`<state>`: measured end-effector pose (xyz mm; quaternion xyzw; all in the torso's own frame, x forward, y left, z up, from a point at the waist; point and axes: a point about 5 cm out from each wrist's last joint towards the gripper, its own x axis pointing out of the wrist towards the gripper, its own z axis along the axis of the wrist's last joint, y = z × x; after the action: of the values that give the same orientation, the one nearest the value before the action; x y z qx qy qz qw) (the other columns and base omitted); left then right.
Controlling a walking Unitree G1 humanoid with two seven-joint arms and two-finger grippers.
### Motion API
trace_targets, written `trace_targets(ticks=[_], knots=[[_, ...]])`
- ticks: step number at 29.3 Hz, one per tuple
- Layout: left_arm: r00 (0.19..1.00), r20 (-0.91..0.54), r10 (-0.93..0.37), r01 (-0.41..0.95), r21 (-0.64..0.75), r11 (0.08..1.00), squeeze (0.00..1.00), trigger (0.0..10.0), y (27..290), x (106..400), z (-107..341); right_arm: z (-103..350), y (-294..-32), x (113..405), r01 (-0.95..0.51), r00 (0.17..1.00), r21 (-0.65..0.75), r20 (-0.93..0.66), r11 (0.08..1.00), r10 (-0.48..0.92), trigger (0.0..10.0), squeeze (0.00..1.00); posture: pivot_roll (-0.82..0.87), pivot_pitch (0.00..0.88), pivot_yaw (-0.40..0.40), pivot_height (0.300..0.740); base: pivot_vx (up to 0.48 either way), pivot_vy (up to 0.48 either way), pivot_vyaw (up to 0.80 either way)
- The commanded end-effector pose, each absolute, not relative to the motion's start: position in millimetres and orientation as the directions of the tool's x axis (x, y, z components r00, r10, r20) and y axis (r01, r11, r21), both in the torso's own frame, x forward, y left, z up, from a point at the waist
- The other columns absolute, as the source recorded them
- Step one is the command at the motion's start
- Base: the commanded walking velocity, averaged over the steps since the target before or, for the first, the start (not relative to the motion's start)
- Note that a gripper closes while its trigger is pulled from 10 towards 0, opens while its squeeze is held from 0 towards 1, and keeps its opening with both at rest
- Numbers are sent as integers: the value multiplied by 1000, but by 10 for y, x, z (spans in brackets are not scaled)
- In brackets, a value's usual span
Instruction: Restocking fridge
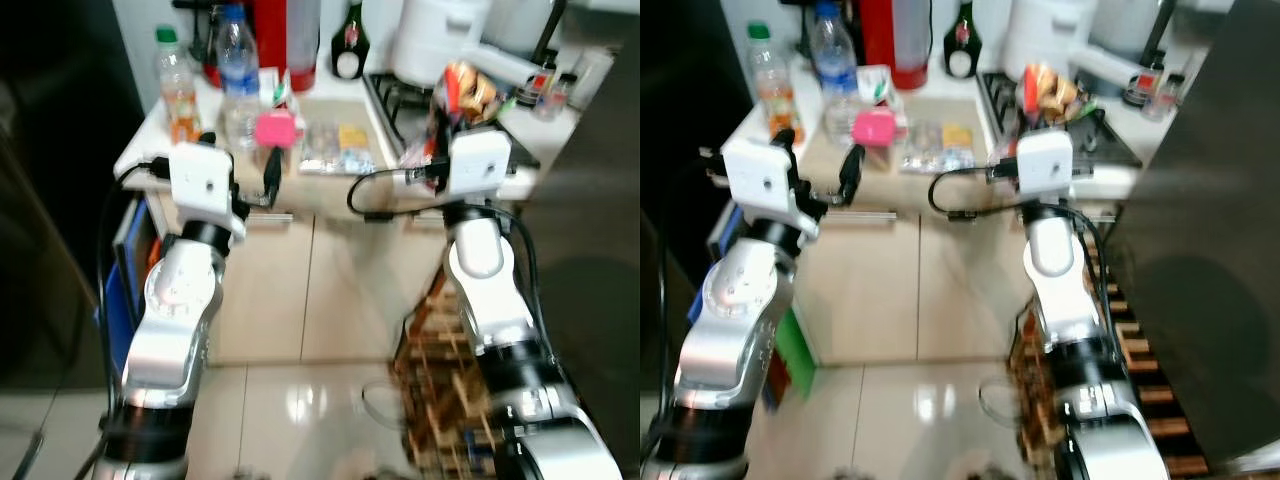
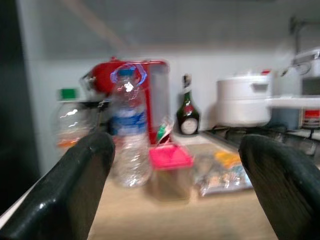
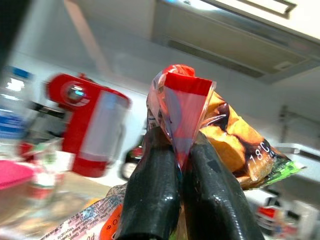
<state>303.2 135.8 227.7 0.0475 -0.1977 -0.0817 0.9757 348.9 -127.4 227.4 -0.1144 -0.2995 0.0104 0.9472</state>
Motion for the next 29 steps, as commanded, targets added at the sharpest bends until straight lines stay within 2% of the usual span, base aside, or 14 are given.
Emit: trace_targets(ticks=[1,15,22,25,27,29], knots=[[905,385,-181,142,129,981,0,10000,1338,3032,2297,2251,-1298,3482,50,825,-230,558,972,90,0,0,-19,0,-9,740,-330,0,0],[916,358,-183,153,110,982,0,10000,1282,3010,2206,2017,-1326,3500,-27,891,-206,439,978,117,0,0,-29,0,-10,740,-324,0,0],[941,297,-161,141,88,986,0,10000,1273,2969,2046,1647,-1282,3481,-182,951,-152,226,972,213,0,0,-40,0,-12,740,-219,0,0],[950,274,-149,141,47,989,0,10000,1325,2946,1980,1523,-1334,3460,-212,962,-134,147,968,231,0,0,-42,0,-13,740,0,0,0],[953,263,-150,152,14,988,0,10000,1337,2913,1939,1389,-1404,3439,-220,970,-170,66,961,234,0,0,-48,0,-13,740,0,0,0],[956,247,-156,158,11,987,0,10000,1326,2877,1883,1261,-1477,3403,-230,972,-183,-6,956,233,0,0,-49,0,-16,740,0,-480,0]])
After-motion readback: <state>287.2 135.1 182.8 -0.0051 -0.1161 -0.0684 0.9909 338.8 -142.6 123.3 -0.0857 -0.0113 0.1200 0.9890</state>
